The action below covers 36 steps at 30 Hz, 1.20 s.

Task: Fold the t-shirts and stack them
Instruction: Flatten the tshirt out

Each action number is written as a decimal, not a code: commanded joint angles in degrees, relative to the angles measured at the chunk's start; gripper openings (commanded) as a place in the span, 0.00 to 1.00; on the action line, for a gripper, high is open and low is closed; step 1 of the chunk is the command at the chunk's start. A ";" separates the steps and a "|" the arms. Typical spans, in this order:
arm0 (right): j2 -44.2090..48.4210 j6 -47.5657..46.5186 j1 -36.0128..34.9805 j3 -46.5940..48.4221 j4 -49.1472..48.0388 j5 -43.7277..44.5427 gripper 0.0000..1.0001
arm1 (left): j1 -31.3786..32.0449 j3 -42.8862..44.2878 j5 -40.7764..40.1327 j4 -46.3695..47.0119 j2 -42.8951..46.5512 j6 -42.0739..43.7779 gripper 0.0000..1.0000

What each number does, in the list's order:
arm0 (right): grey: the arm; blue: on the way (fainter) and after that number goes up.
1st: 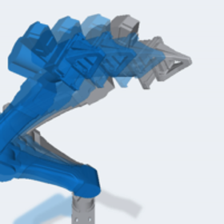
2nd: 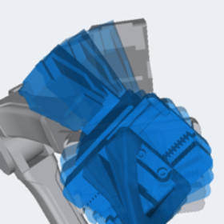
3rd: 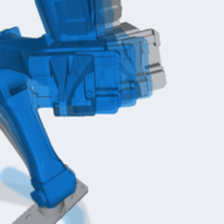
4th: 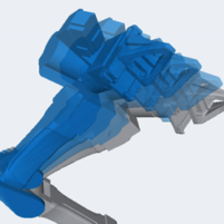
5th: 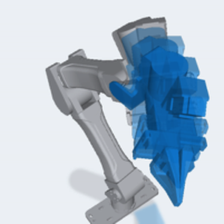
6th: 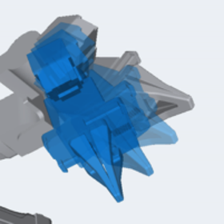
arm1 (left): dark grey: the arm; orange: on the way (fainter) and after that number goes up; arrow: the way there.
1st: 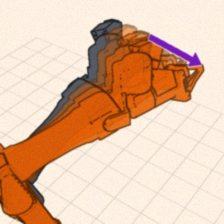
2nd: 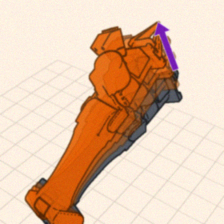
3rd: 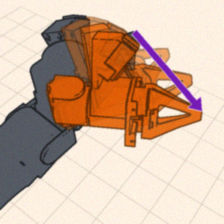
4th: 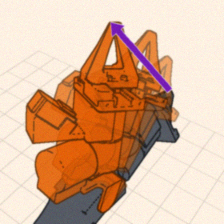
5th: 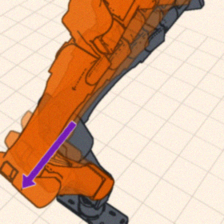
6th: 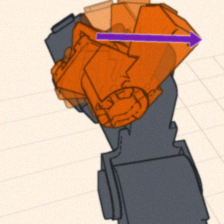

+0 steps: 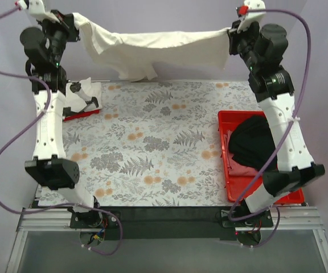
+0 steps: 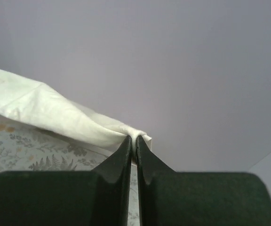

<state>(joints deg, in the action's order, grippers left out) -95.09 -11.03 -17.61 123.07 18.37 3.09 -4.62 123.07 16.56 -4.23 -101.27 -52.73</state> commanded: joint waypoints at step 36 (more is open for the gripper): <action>26.79 16.56 -8.23 -74.03 2.90 15.36 0.30 | 30.99 -99.51 -47.41 -18.63 77.54 -34.63 0.90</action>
<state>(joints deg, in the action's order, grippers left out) -70.02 4.60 -25.28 46.09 19.70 15.33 25.80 21.17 -26.44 -20.16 -25.39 -84.49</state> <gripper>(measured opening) 0.216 0.893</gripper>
